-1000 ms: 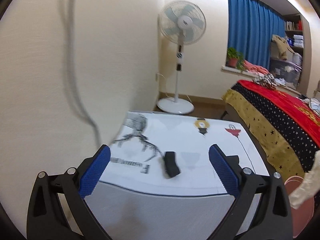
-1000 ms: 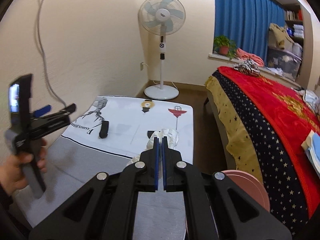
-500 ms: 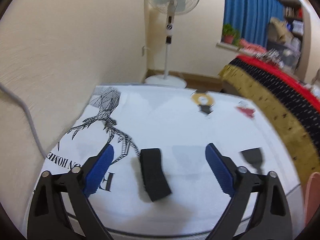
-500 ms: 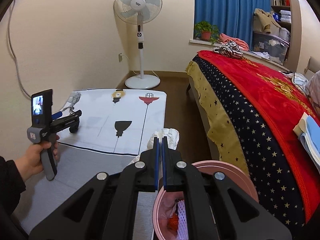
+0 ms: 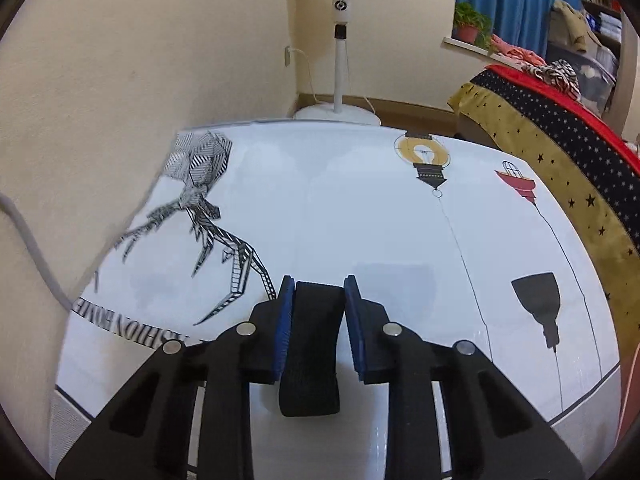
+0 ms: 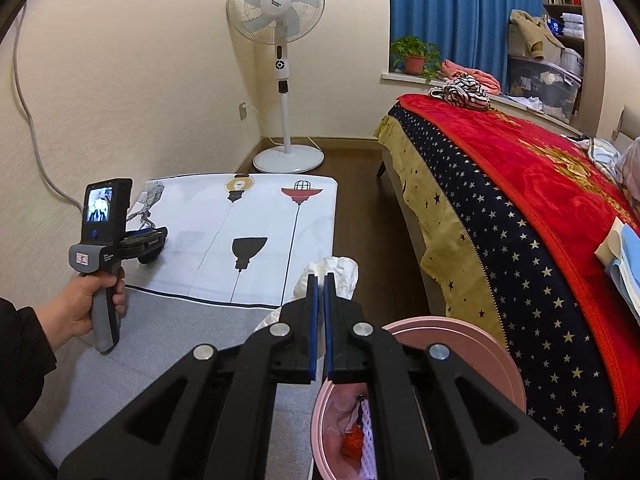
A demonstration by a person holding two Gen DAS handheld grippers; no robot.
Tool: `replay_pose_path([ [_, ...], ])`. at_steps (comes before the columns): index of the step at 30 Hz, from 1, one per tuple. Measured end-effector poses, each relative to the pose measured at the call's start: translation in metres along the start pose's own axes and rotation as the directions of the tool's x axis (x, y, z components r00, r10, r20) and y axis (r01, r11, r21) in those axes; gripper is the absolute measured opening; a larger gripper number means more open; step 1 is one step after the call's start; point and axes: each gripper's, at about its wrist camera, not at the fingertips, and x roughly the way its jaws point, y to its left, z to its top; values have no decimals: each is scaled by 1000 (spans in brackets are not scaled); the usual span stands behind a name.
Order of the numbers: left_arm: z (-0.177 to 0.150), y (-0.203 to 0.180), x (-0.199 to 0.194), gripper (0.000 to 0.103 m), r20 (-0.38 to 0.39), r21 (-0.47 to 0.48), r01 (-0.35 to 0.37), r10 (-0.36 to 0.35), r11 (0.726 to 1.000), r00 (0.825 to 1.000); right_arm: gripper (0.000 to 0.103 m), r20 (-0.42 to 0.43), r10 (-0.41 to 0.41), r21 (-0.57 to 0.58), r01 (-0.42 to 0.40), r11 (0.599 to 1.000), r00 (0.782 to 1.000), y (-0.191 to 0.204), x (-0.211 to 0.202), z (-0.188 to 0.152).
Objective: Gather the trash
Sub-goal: 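Carry the black strap and white tissue in both grippers over the pink bin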
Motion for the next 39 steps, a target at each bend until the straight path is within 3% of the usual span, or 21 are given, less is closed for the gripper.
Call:
replay_pose_path([
  [5, 1, 4, -41, 24, 31, -58, 63, -61, 996, 998, 3, 4, -10, 11, 10, 1000, 1000, -5, -1, 2],
  [11, 4, -15, -143, 24, 97, 16, 158, -159, 987, 983, 3, 45, -24, 32, 22, 999, 999, -12, -19, 10],
  [15, 6, -27, -231, 24, 164, 57, 212, -219, 975, 962, 3, 99, -15, 62, 9, 998, 995, -12, -51, 24],
  [21, -1, -47, -319, 24, 201, 103, 239, -256, 966, 946, 3, 158, 29, 58, -39, 998, 987, -5, -104, 34],
  [30, -34, -84, -377, 24, 203, 153, 243, -271, 958, 941, 3, 172, 64, 41, -72, 997, 983, -7, -154, 16],
  [39, -54, -121, -376, 24, 142, 191, 292, -321, 937, 936, 3, 148, 54, 60, -64, 996, 987, -31, -160, -1],
])
